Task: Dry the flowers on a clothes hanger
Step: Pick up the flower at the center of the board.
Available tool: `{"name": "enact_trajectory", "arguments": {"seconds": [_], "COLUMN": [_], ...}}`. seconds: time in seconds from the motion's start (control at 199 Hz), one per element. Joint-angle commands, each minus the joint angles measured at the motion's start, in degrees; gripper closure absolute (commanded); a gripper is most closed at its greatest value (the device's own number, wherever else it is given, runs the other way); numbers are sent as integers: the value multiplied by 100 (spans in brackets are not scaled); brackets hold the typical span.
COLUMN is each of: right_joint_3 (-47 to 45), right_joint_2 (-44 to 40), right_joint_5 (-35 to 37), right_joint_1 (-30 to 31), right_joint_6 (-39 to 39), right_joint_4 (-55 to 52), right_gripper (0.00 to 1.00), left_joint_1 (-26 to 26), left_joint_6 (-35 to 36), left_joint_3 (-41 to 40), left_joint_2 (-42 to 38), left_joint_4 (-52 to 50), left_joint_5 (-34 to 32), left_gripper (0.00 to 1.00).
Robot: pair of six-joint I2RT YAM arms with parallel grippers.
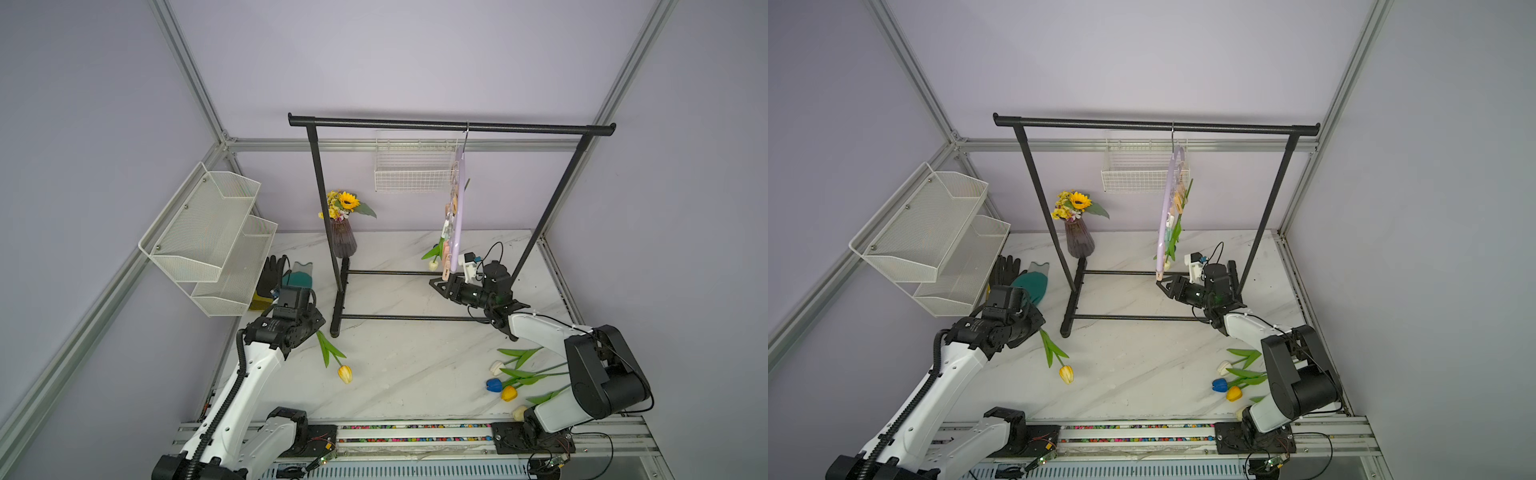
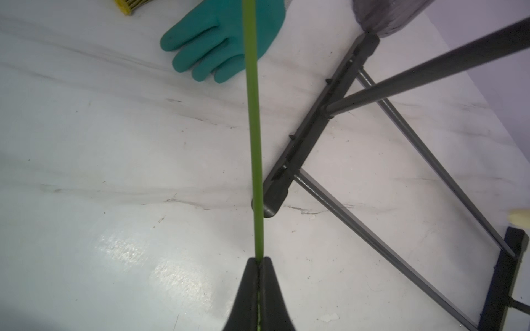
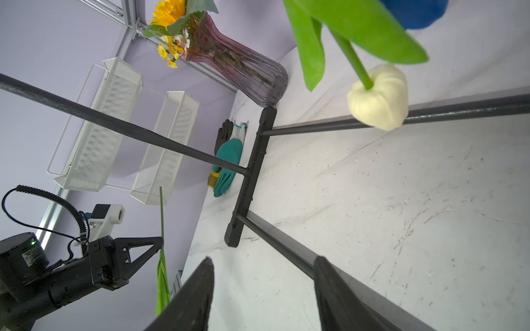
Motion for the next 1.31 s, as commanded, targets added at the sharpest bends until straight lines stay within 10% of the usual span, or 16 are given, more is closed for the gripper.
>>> {"name": "enact_trajectory", "arguments": {"seconds": [0.0, 0.468, 1.302], "right_joint_3": [23, -517, -113], "right_joint_2": [-172, -129, -354], "right_joint_5": [-284, -649, -1342], "right_joint_1": [-16, -18, 330], "right_joint_6": [335, 1579, 1295], "right_joint_4": [575, 2544, 2850], "right_gripper": [42, 42, 49], "left_joint_1": [-393, -2067, -2252], "left_joint_6": [474, 1251, 1525], "left_joint_3": [290, 589, 968], "left_joint_2": [-25, 802, 2134], "left_joint_4": [382, 2564, 5247], "left_joint_5": [254, 1486, 3840], "left_gripper": [100, 100, 100]}}
